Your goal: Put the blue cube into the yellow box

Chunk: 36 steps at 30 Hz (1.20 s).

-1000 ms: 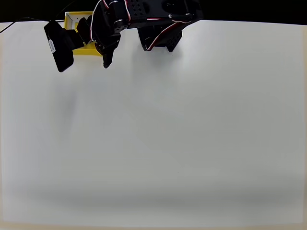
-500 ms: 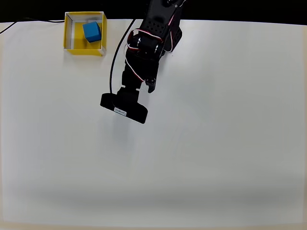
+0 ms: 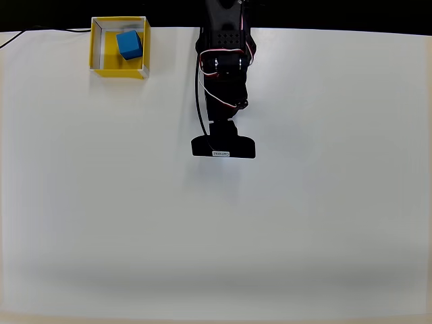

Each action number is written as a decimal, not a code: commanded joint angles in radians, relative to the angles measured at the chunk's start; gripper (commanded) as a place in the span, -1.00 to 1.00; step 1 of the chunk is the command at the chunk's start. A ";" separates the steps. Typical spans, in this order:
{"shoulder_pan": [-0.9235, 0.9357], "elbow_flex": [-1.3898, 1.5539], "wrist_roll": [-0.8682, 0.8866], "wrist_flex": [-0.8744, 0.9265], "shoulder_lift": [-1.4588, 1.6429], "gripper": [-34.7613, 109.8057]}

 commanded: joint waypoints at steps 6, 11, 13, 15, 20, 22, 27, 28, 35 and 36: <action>0.032 0.078 0.006 -0.008 0.064 -0.52; 0.034 0.078 0.063 0.000 0.061 -0.52; 0.052 0.078 0.069 0.000 0.061 -0.52; 0.074 0.078 0.071 0.000 0.061 -0.52; 0.084 0.078 0.083 0.000 0.063 -0.52; 0.086 0.078 0.084 -0.002 0.061 -0.52; 0.086 0.078 0.084 -0.002 0.061 -0.52; 0.086 0.078 0.084 -0.002 0.061 -0.52; 0.086 0.078 0.084 -0.002 0.061 -0.52; 0.086 0.078 0.084 -0.002 0.061 -0.52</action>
